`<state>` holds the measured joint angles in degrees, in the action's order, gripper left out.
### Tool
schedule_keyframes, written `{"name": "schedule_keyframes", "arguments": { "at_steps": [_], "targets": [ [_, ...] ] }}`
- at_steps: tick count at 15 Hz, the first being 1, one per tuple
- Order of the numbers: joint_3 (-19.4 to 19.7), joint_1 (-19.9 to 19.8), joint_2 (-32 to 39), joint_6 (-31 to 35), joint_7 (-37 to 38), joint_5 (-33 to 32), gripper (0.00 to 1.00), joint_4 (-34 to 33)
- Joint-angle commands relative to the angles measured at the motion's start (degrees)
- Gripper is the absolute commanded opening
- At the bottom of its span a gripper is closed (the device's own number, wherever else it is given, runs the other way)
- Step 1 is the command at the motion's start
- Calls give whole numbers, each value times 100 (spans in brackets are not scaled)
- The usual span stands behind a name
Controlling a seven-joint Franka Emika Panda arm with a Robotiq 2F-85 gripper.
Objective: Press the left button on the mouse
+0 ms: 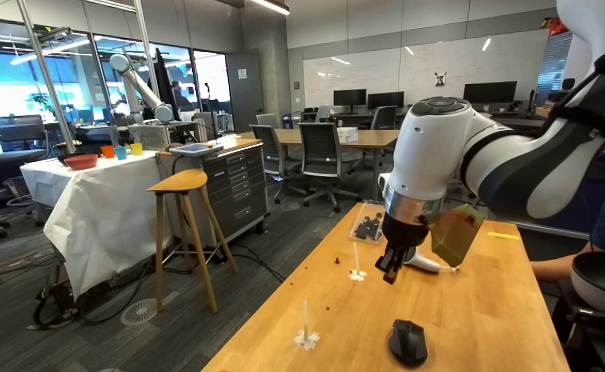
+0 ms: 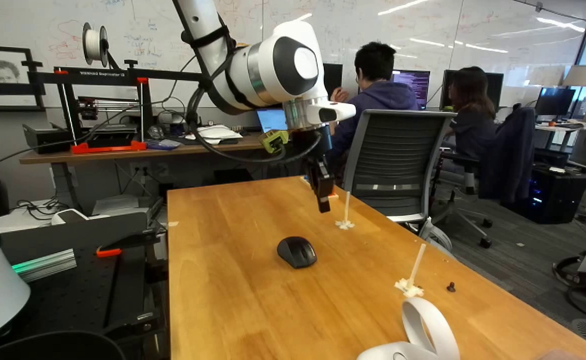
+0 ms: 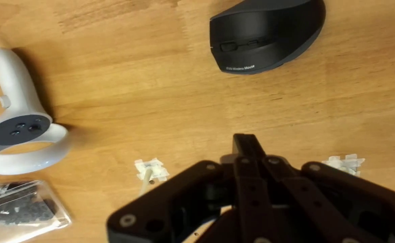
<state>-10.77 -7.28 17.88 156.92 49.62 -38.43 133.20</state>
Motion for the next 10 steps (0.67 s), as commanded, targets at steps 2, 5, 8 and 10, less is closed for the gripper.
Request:
{"name": "schedule_keyframes", "arguments": {
  "at_steps": [2,5,8,10],
  "targets": [
    [-16,119,484,82,168,27,0,-316],
    [-26,169,660,44,124,29,0,-332],
    [546,806,717,164,-249,561,0,-268],
    [731,1016,760,136,-416,937,0,-239]
  ]
}}
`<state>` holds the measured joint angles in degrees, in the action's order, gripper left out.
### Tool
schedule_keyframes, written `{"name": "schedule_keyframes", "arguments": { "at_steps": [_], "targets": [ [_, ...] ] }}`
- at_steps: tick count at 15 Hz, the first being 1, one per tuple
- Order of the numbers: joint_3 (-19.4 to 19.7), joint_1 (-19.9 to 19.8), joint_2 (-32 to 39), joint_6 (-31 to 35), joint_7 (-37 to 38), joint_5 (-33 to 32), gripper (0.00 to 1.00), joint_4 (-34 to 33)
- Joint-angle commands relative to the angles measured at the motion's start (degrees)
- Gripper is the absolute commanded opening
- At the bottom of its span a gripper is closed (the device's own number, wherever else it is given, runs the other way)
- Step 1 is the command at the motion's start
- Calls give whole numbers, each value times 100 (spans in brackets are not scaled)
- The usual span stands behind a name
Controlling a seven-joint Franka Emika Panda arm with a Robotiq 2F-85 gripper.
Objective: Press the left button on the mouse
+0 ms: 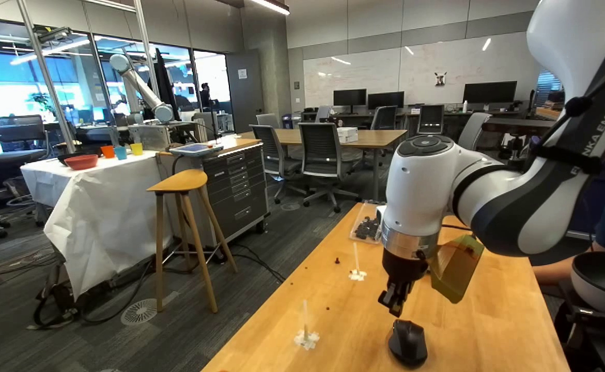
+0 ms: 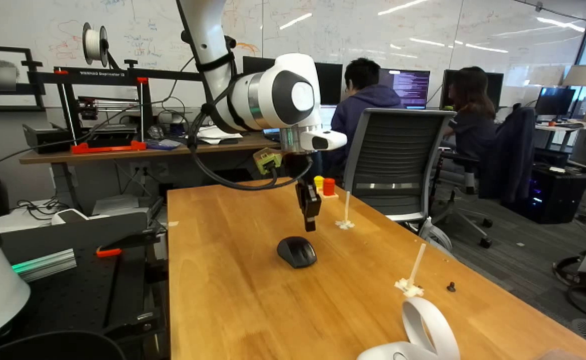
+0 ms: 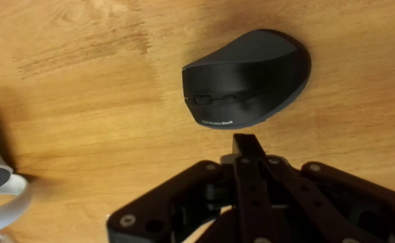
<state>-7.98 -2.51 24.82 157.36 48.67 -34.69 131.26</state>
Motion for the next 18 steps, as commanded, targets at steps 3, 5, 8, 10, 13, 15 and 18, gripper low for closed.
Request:
{"name": "schedule_keyframes", "arguments": {
  "at_steps": [3,5,8,10,13,15,18],
  "targets": [
    [830,957,105,93,-541,992,0,-12],
    [1040,1166,132,84,-619,1136,0,-14],
    [1318,1398,185,77,-671,1172,0,-42],
    [1450,1484,208,86,-671,1157,0,-39],
    [1600,1559,256,105,-664,1127,0,-40],
    [1688,1608,303,116,-647,1107,0,-51],
    [1814,1706,379,152,-600,1056,0,-102]
  ]
}}
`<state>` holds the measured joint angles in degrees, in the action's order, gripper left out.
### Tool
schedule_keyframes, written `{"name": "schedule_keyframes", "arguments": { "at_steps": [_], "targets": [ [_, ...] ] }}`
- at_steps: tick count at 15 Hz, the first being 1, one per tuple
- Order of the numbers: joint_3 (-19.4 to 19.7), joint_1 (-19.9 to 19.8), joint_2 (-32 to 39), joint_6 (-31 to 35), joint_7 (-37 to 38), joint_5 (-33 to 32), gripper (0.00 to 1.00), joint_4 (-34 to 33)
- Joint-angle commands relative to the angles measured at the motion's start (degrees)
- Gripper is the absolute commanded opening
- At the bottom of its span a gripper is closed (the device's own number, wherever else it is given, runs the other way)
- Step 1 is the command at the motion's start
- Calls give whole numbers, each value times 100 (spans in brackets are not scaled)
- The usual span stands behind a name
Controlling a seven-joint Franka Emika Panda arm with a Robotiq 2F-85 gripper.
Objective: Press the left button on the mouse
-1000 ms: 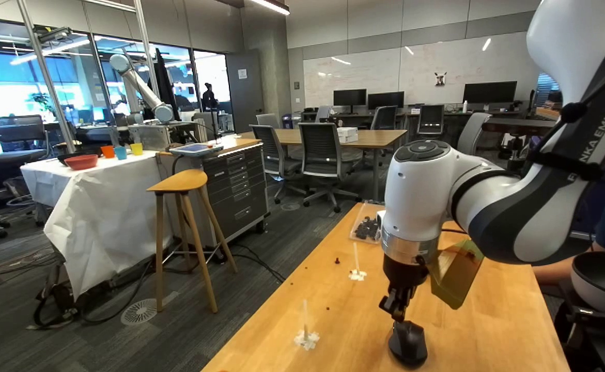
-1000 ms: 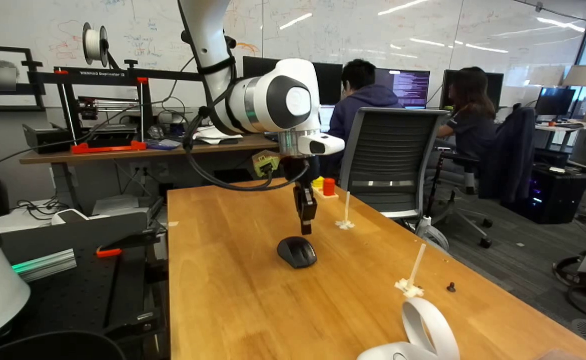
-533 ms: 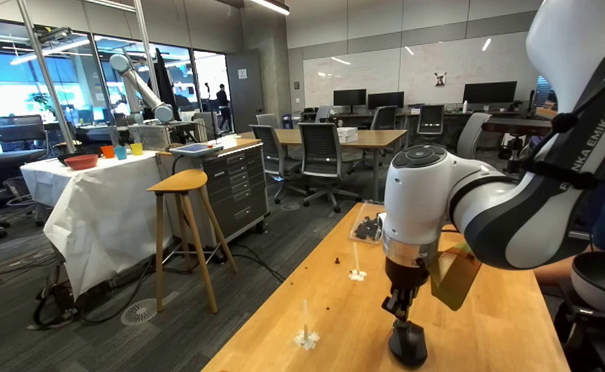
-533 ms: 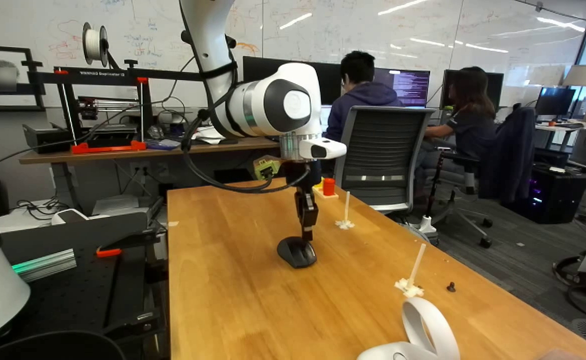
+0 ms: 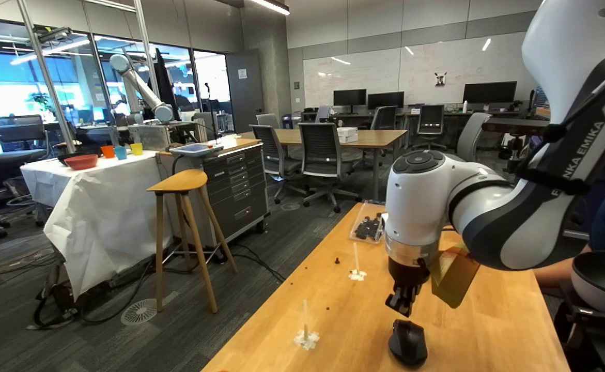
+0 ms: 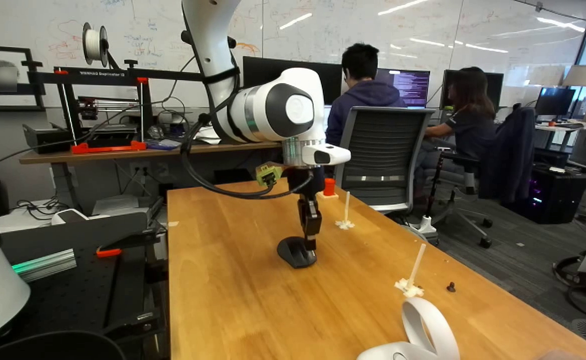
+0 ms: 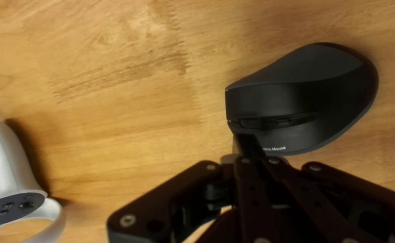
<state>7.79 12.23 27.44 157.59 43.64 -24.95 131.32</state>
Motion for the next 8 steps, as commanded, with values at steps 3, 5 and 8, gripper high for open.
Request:
{"name": "schedule_keyframes", "arguments": {
  "at_steps": [3,5,8],
  "targets": [
    [299,294,214,169,-88,114,0,-173],
    [330,339,287,204,-85,127,0,-216],
    [354,390,384,274,-92,164,0,-252]
  ]
}}
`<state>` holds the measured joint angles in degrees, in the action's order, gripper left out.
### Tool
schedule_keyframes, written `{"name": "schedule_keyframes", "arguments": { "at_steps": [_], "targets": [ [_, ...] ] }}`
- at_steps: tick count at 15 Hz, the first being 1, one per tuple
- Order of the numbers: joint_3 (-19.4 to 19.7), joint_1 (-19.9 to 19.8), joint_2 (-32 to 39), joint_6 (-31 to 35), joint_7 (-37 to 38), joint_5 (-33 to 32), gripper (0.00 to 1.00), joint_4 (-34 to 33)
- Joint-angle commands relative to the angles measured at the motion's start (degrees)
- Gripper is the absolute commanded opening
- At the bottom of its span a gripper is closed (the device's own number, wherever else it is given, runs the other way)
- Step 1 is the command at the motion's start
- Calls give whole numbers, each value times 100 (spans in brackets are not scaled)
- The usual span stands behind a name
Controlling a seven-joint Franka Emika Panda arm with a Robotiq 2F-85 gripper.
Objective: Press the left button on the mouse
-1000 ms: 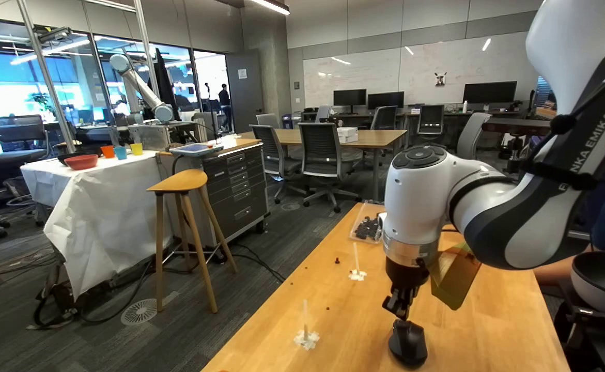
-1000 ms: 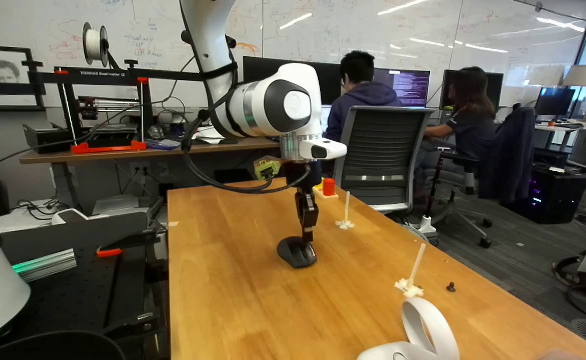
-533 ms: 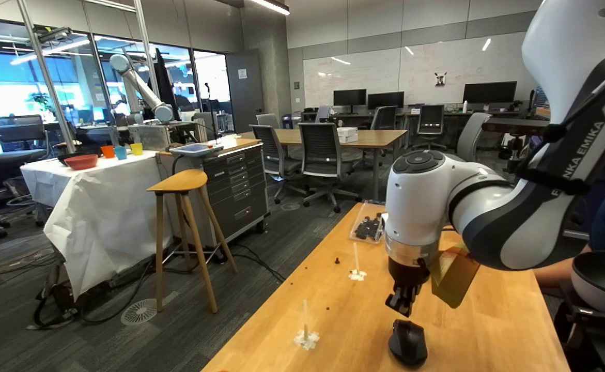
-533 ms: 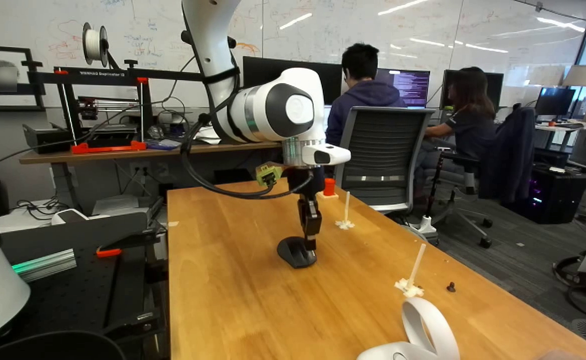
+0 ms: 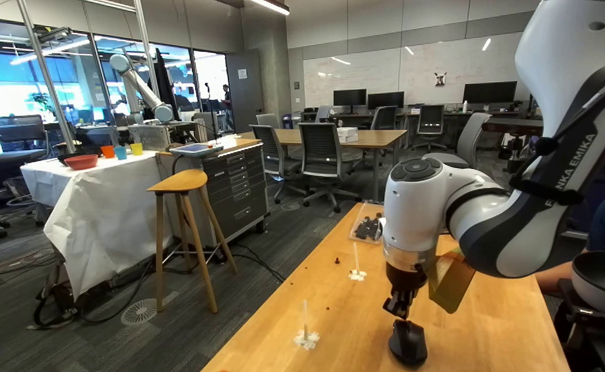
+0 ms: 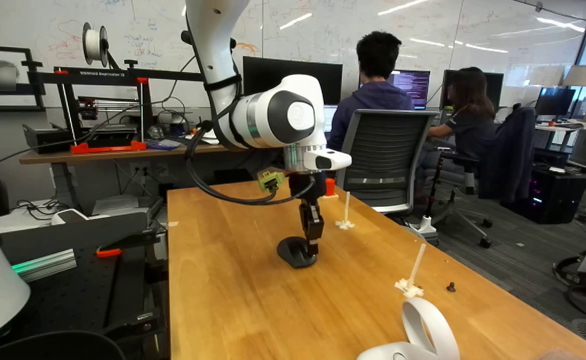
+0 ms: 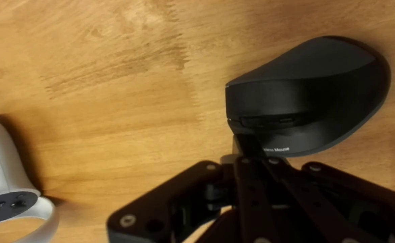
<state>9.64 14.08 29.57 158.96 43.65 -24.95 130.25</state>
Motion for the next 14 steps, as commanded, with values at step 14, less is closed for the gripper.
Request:
{"name": "schedule_keyframes", "arguments": {
  "at_steps": [14],
  "targets": [
    [122,147,-1128,-71,-575,264,0,284]
  ]
}}
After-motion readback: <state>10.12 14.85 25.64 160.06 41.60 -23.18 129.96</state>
